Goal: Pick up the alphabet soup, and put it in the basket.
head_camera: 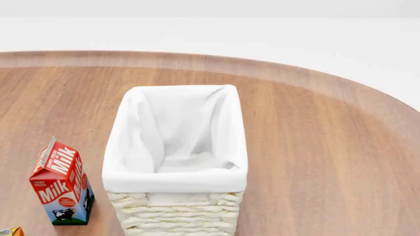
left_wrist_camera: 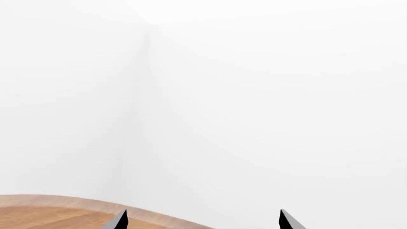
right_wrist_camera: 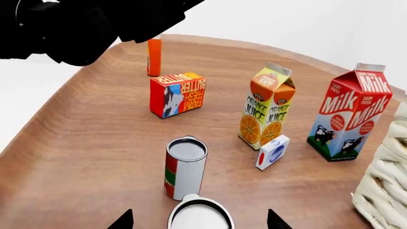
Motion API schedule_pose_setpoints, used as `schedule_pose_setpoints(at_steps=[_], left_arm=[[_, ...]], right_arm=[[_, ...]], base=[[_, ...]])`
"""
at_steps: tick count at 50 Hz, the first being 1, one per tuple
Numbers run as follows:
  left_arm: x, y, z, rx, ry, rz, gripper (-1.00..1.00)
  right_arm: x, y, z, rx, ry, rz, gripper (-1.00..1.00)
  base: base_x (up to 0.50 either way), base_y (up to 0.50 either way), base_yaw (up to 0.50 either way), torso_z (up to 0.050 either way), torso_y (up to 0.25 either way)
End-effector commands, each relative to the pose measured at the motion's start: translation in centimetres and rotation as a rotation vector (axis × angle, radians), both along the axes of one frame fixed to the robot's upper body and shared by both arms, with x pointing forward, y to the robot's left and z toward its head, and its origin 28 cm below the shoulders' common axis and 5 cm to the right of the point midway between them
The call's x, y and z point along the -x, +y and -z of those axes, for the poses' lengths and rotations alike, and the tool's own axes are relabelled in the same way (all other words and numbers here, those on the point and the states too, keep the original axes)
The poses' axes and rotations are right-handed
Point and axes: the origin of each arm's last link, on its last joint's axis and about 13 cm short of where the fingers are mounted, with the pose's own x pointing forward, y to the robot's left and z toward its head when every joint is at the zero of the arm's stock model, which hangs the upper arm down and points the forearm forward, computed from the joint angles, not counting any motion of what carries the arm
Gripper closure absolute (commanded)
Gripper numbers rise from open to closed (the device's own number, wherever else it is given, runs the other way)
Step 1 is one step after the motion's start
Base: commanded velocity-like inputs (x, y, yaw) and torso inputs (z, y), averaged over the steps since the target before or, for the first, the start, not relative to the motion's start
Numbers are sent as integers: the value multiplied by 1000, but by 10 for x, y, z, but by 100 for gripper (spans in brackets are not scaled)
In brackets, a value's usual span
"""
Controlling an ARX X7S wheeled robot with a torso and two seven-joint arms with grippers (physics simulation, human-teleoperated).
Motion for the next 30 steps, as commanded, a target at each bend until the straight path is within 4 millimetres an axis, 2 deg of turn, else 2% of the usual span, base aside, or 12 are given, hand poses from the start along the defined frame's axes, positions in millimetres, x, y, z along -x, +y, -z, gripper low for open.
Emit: schedule_pose_setpoints(at_steps=[1,30], left_arm=[[1,-1,0,0,-1,1,-100],[1,0,0,-1,-2,-1,-100]], right_arm=[[0,1,3,2,18,-9,-100],[-5,5,15,94,5,29,-100]], base=[[0,0,0,0,0],[0,0,0,0,0]])
